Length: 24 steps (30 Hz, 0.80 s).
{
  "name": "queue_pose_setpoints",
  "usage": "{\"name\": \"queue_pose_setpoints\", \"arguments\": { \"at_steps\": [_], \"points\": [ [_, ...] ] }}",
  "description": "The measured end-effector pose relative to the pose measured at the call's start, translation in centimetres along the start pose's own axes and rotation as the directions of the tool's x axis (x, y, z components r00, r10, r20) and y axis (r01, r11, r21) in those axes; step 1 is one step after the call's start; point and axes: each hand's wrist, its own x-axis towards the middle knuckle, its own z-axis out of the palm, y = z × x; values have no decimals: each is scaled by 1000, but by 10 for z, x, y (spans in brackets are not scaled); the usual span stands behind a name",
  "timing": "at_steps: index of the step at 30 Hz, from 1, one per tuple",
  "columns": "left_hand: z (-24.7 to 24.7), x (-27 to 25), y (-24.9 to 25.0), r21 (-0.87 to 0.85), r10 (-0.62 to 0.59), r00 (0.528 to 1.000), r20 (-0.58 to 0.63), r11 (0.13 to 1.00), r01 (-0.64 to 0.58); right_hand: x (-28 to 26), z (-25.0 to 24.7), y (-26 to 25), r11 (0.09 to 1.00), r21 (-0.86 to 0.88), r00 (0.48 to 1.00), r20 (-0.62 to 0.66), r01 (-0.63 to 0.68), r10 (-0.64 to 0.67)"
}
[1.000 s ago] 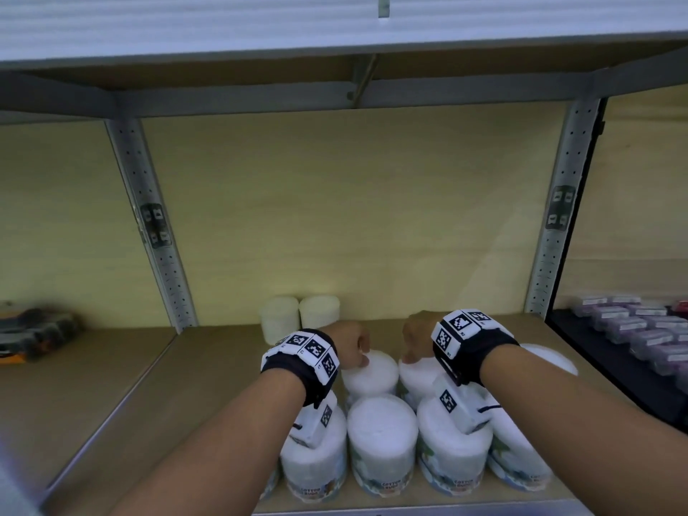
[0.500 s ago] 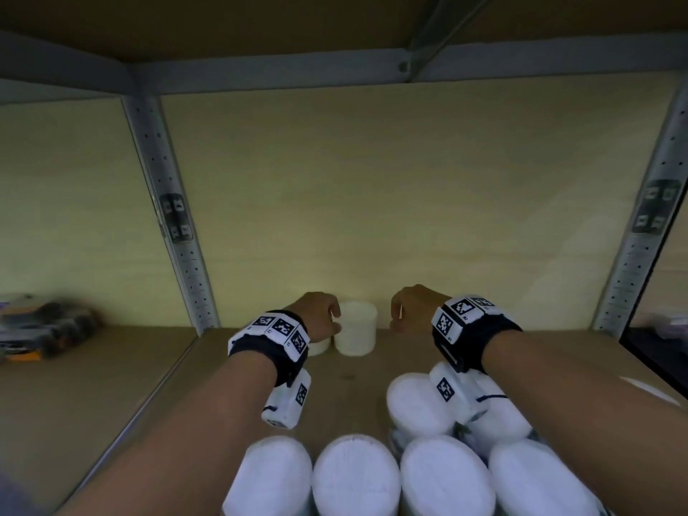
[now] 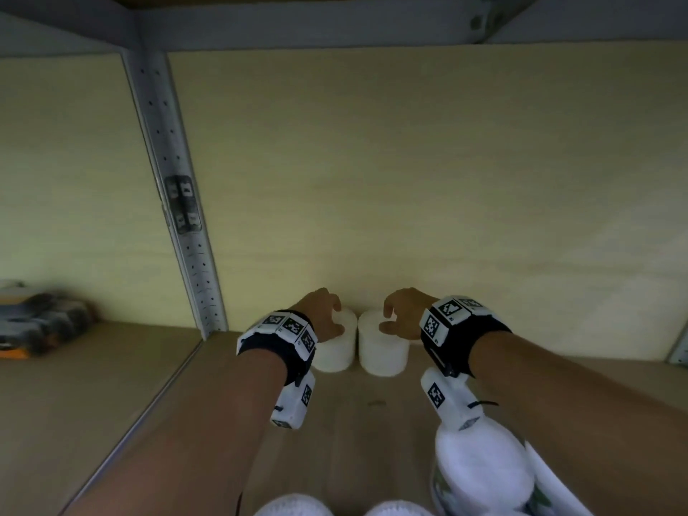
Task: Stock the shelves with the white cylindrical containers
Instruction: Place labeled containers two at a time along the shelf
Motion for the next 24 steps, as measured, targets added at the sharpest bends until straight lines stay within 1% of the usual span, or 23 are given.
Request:
{"name": "queue_pose_setpoints", "arguments": {
  "at_steps": [4,8,11,15,19,24],
  "points": [
    [9,3,-8,-36,24,1000,-9,999,-24,13,7,2,999,-38,997,78,-13,16],
    [11,3,-10,-51,38,999,-25,998,-39,20,11,3,1000,-5,998,67,11,-11],
    [13,5,-11,-59,47,998,-42,997,-50,26,15,4,1000,-2,999,43,18,-18],
    [16,5,-12,-51,54,997,-49,997,-56,32,21,8,1000,5,999,40,28,-29],
    [16,6,-13,-60,58,997,-49,996,-61,42,23,12,999,9,996,82,39,-40],
    [17,8,-15,-81,52,997,-60,995,-57,51,23,17,1000,7,993,114,10,-11]
  ]
}}
